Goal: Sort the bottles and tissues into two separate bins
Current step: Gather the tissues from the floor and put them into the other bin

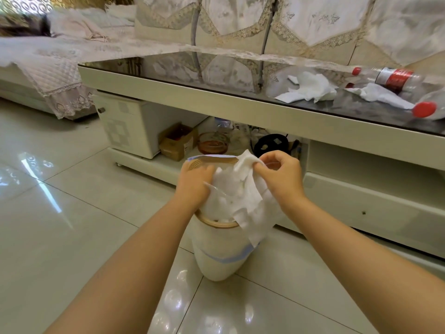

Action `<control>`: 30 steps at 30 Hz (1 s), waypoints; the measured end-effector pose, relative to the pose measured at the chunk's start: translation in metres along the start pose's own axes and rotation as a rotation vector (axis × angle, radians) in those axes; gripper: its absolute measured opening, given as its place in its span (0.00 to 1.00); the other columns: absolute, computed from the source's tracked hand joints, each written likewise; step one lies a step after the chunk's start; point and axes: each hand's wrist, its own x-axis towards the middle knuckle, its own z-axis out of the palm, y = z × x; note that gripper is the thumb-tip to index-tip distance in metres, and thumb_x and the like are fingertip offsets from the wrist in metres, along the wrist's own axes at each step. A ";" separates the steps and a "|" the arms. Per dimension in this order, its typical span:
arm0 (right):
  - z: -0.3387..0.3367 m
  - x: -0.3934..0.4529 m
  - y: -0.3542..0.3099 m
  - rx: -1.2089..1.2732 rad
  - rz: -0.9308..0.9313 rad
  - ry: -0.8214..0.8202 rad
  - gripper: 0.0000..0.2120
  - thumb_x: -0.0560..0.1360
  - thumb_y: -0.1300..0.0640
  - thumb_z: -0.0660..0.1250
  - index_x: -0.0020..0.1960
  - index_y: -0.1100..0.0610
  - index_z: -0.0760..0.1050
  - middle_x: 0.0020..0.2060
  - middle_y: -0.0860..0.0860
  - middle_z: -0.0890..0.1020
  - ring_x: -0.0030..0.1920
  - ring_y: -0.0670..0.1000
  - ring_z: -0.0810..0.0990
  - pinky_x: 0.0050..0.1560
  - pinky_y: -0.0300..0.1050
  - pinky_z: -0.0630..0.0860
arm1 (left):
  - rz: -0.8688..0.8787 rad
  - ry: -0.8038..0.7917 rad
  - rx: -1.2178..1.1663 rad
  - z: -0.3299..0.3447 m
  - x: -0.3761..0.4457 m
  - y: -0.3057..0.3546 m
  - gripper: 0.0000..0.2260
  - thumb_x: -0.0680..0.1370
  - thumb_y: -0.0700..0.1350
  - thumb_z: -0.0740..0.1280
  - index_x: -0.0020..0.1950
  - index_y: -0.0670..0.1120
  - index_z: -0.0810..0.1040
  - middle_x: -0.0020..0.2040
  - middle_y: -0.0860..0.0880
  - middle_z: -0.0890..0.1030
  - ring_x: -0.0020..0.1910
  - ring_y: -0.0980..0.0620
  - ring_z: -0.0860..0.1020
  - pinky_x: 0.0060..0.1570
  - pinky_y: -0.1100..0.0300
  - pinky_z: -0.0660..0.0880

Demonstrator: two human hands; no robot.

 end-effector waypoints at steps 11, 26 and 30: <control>0.016 0.050 -0.032 0.065 -0.048 -0.015 0.04 0.72 0.57 0.71 0.45 0.56 0.78 0.40 0.49 0.80 0.41 0.46 0.78 0.41 0.36 0.75 | -0.267 0.029 -0.546 -0.020 -0.005 -0.011 0.07 0.81 0.44 0.57 0.47 0.50 0.74 0.46 0.47 0.79 0.45 0.46 0.76 0.46 0.54 0.74; 0.030 0.030 0.033 -0.112 0.026 -0.303 0.05 0.66 0.54 0.73 0.40 0.46 0.80 0.40 0.45 0.83 0.45 0.47 0.82 0.49 0.55 0.80 | -0.172 0.048 -0.294 0.001 -0.005 -0.010 0.18 0.75 0.34 0.58 0.48 0.55 0.81 0.42 0.56 0.82 0.45 0.56 0.78 0.48 0.57 0.68; 0.020 0.020 0.027 -0.039 0.023 -0.297 0.06 0.68 0.59 0.73 0.41 0.49 0.81 0.41 0.47 0.84 0.46 0.47 0.82 0.53 0.51 0.80 | -0.179 0.105 -0.328 -0.003 -0.014 -0.007 0.19 0.73 0.33 0.61 0.49 0.56 0.81 0.42 0.58 0.81 0.45 0.56 0.77 0.51 0.51 0.74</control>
